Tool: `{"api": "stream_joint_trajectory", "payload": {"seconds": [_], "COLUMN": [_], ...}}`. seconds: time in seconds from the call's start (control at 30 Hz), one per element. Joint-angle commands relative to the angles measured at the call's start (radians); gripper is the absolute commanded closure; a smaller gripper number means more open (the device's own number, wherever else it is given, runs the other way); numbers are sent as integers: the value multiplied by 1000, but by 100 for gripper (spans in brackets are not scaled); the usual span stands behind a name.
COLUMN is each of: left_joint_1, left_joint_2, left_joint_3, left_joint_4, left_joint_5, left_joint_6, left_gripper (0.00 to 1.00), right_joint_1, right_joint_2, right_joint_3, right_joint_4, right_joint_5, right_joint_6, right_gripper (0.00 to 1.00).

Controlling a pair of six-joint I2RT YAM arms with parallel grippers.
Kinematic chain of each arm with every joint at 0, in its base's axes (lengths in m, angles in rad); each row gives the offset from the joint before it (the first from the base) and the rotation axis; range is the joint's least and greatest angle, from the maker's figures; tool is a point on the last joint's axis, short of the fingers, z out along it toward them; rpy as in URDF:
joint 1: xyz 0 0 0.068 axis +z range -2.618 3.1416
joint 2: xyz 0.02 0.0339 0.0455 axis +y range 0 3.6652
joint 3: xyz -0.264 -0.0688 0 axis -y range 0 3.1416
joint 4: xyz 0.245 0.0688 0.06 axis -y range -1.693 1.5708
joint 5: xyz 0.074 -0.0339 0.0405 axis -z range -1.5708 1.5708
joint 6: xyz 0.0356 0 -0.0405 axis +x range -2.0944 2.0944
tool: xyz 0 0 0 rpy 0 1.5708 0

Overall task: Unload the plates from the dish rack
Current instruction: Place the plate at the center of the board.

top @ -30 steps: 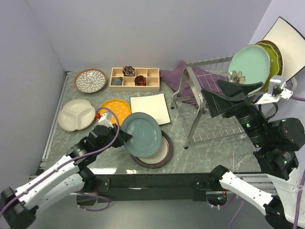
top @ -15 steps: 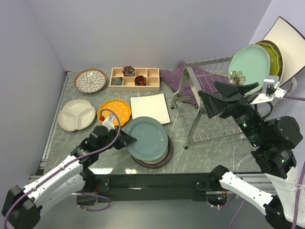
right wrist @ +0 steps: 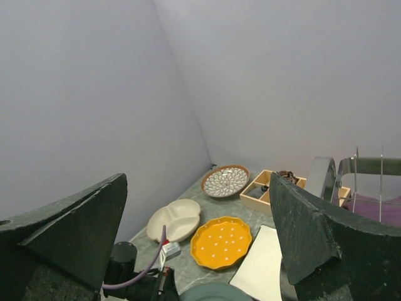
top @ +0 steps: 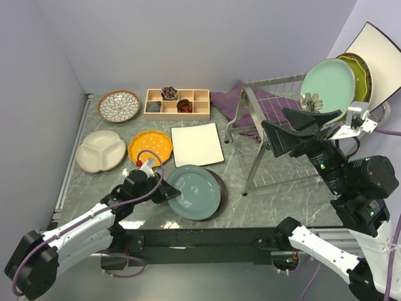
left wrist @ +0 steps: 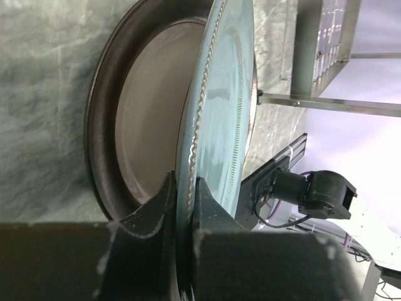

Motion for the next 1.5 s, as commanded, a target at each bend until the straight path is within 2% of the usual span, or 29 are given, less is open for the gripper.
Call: {"api": "stream_joint_trajectory", "payload": {"seconds": [0.0, 0.2, 0.4, 0.63, 0.83, 1.17, 1.47], "left_joint_1": [3, 3, 5, 4, 1, -6, -77], "left_joint_2": [-10, 42, 41, 61, 66, 118, 156], "left_joint_3": [8, -3, 1, 18, 52, 130, 195], "left_joint_4": [219, 261, 213, 146, 49, -106, -205], "left_joint_5": [58, 64, 21, -31, -126, -315, -497], "left_joint_6": [-44, -45, -28, 1, 27, 94, 87], "left_gripper": [95, 94, 83, 53, 40, 26, 26], "right_joint_1": [6, 6, 4, 6, 4, 4, 6], "right_joint_2": [8, 0, -3, -9, -20, -15, -18], "right_joint_3": [4, 3, -3, -2, -11, -6, -8], "right_joint_4": [27, 27, 33, 30, 39, 34, 34], "right_joint_5": [-5, -5, -5, -5, -29, -51, -69], "right_joint_6": [-18, -22, -25, -33, -41, -52, -58], "right_gripper": [0, 0, 0, 0, 0, 0, 0]}}
